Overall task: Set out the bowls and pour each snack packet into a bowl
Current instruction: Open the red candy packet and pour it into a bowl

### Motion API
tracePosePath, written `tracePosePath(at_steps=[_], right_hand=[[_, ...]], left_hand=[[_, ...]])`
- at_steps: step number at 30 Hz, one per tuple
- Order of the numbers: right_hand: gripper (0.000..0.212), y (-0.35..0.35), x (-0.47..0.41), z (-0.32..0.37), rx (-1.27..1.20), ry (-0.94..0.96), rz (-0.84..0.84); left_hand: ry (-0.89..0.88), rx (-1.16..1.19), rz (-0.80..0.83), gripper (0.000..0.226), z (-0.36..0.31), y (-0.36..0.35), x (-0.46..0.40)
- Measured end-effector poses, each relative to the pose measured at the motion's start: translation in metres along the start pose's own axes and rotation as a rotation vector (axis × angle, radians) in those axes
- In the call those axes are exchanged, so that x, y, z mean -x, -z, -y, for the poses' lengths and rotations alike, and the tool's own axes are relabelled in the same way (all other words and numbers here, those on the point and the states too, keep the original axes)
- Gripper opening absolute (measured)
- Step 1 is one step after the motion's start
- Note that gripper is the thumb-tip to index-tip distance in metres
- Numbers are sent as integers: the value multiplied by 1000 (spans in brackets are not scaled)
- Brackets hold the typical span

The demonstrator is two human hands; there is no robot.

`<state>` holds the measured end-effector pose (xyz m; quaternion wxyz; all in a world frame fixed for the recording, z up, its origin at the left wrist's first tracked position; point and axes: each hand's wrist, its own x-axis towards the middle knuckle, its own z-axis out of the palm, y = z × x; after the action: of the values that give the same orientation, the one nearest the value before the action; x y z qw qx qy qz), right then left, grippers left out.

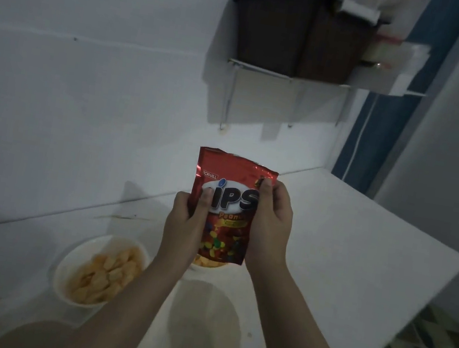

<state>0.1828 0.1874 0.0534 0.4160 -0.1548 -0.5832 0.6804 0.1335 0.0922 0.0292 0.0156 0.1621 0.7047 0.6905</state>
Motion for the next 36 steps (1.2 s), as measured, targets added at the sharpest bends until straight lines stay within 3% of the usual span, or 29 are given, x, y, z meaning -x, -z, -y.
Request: tracePosePath(at_steps=[10,12,16,20,23,27,36], right_hand=[[20,170,10,11,102,-4,0],[21,196,12,-1,87,-47,11],[23,234,15,-21,102,-87,47],[21,250,17,-35,144,-60,49],[19,255,14,-45,156,-67,77],[19,254,10,-57,174,-64,141],[25,251,6,-68,98,-137,324]], left_hand=[[99,-36,253,50,29,-135,74],[109,-77,257,55,40,-156,84],[100,-193,135,36,55,-189,97],[215,-310,25,63,68,-203,99],[222,-321,31,51,68,-207,97],[265,-185,183,33,58,-210,90],[294,-25,216,37,54,-209,77]])
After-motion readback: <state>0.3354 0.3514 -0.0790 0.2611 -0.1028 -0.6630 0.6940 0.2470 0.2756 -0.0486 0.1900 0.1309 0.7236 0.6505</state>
